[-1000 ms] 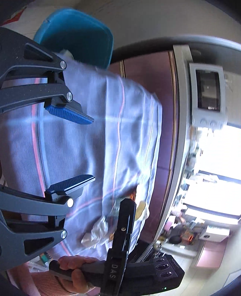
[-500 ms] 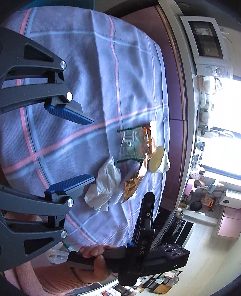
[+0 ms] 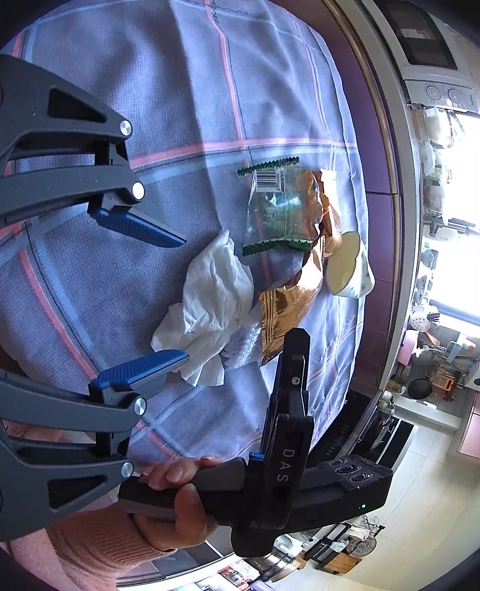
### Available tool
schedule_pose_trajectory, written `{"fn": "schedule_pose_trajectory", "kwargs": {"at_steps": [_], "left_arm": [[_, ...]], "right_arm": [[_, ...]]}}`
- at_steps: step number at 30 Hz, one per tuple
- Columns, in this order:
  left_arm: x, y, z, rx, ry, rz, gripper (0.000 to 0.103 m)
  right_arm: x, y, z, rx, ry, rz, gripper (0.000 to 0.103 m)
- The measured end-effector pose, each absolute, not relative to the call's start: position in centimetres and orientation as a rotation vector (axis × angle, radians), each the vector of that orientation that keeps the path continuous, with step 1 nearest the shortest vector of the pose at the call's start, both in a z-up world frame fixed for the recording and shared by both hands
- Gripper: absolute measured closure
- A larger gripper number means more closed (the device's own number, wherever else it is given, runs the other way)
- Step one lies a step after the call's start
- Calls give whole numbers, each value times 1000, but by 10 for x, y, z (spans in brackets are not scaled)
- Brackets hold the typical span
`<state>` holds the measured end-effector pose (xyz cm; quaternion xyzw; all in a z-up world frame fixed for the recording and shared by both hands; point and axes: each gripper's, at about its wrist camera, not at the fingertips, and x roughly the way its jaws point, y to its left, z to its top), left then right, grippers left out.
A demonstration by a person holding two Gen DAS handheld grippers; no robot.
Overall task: Collect trash
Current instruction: 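Grasp the crumpled white tissue with the left gripper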
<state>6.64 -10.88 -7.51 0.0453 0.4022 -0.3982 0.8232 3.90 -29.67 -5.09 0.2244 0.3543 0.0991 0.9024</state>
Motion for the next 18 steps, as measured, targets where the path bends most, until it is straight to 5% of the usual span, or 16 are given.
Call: {"fn": "schedule_pose_trajectory", "kwargs": {"at_steps": [7,13,18], "left_arm": [[72,-128,-82,127,894,-837,50],[78,-127,-84,112,912,-828,76],[81,-122,-85,87,920,-824,94]], "right_arm": [[40,-299,-60,526,754,268,42],[40,-298,-61,548,755,304,42],[39,-293,-60,521,761,316,66]]}}
